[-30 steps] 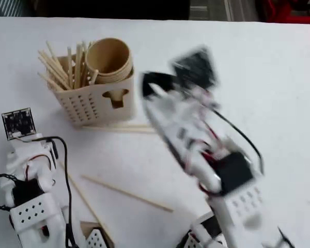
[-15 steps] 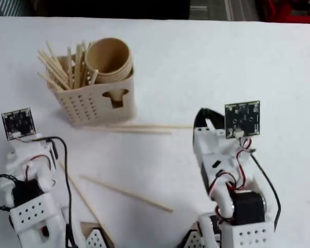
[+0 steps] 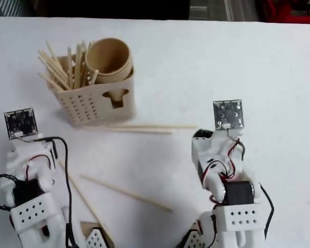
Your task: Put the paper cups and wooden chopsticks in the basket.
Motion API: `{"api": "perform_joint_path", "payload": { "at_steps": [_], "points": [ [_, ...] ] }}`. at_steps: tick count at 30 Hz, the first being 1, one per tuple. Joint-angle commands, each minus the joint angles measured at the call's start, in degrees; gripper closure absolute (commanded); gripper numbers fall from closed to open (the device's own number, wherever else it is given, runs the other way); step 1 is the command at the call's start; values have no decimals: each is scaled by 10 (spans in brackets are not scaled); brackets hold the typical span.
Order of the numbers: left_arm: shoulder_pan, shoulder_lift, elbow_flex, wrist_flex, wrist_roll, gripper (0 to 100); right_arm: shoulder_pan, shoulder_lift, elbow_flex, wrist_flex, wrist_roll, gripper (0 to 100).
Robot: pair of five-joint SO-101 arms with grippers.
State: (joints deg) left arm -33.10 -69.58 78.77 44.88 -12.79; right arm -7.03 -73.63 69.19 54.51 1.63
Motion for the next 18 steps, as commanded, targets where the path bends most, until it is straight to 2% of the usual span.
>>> {"api": "perform_joint_path", "payload": {
  "at_steps": [1, 6, 12, 18],
  "points": [
    [12, -7, -87, 45, -8, 820, 23, 3, 17, -21, -5, 978],
    [106, -7, -220, 171, -107, 821, 36, 3, 69, -102, -5, 978],
    [303, -3, -299, 323, -301, 820, 36, 3, 85, -130, -5, 978],
    [451, 14, -302, 401, -337, 815, 37, 3, 86, -127, -5, 978]
  ]
}}
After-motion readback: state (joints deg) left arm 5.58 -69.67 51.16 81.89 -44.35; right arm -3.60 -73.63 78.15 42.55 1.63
